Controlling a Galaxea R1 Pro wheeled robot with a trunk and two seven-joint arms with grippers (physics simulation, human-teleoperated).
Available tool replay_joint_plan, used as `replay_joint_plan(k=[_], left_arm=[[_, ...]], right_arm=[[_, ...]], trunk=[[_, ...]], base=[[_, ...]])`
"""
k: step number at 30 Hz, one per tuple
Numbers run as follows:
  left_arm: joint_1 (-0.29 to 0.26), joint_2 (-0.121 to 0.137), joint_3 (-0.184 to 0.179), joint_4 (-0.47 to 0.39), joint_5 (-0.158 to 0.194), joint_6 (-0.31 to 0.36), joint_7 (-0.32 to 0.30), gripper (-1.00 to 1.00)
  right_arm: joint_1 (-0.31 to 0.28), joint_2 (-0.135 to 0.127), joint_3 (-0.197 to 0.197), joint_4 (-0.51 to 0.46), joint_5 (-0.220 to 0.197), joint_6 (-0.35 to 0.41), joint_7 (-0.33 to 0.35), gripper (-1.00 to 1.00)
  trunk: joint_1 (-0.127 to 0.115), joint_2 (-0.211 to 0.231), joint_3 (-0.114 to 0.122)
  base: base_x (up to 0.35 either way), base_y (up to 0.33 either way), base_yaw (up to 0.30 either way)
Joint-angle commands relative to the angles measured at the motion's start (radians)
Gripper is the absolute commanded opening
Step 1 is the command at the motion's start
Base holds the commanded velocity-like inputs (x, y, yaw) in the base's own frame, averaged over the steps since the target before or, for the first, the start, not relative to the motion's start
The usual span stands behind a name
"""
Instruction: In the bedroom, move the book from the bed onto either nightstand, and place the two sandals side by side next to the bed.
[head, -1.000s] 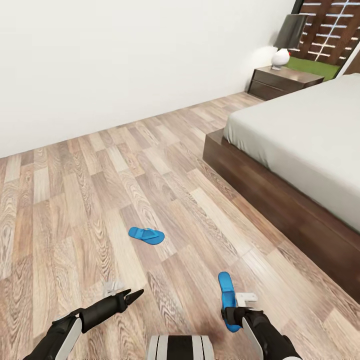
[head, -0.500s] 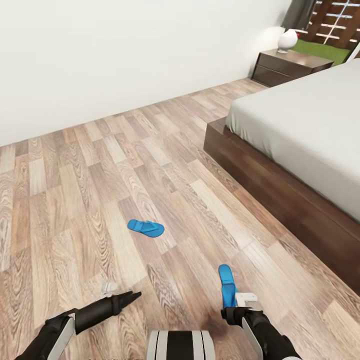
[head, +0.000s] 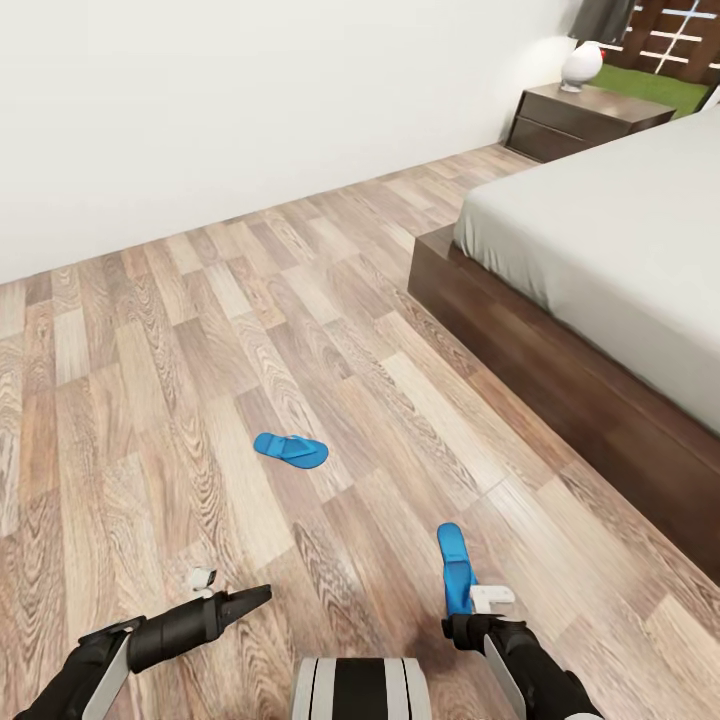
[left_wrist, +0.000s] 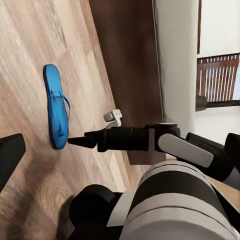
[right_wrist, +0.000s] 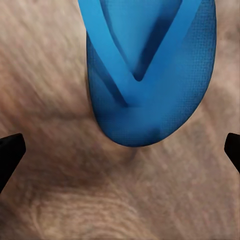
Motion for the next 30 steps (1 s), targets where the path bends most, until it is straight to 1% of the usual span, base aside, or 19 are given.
replay_joint_plan(k=[1,6,13,16,20,23,30], left_arm=[[0.0,0.0,0.0,0.0,0.001,0.01,-0.002,1.0],[0.0,0.0,0.001,0.0,0.0,0.009,0.0,1.0],[0.0,0.0,0.001,0.001,0.0,0.009,0.002,1.0],[0.0,0.0,0.001,0.001,0.0,0.009,0.003,1.0],[0.0,-0.003,-0.001,0.002,0.0,0.009,0.052,1.0],[0.0,-0.005,-0.001,0.002,0.0,0.009,0.071,1.0],[0.0,-0.006,-0.001,0.002,0.0,0.009,0.077,1.0]], right_arm=[[0.0,0.0,-0.001,-0.002,0.0,0.006,-0.001,1.0],[0.0,0.0,-0.001,-0.002,0.0,0.006,-0.001,1.0],[0.0,0.0,-0.001,-0.002,0.0,0.006,-0.001,1.0],[0.0,0.0,-0.001,-0.002,0.0,0.005,-0.001,1.0],[0.0,0.0,-0.001,-0.002,0.0,0.004,-0.001,1.0],[0.0,0.0,-0.001,-0.002,0.0,0.004,-0.001,1.0],[0.0,0.0,-0.001,-0.002,0.0,0.004,-0.001,1.0]], trunk=[[0.0,0.0,-0.001],[0.0,0.0,-0.001],[0.0,0.0,-0.001],[0.0,0.0,-0.001],[0.0,0.0,-0.001],[0.0,0.0,-0.001],[0.0,0.0,-0.001]], base=[[0.21,0.0,0.0],[0.211,0.0,0.0],[0.039,0.0,0.0],[0.154,0.0,0.0],[0.156,-0.027,0.0],[0.041,-0.007,0.0],[0.007,-0.001,0.0]])
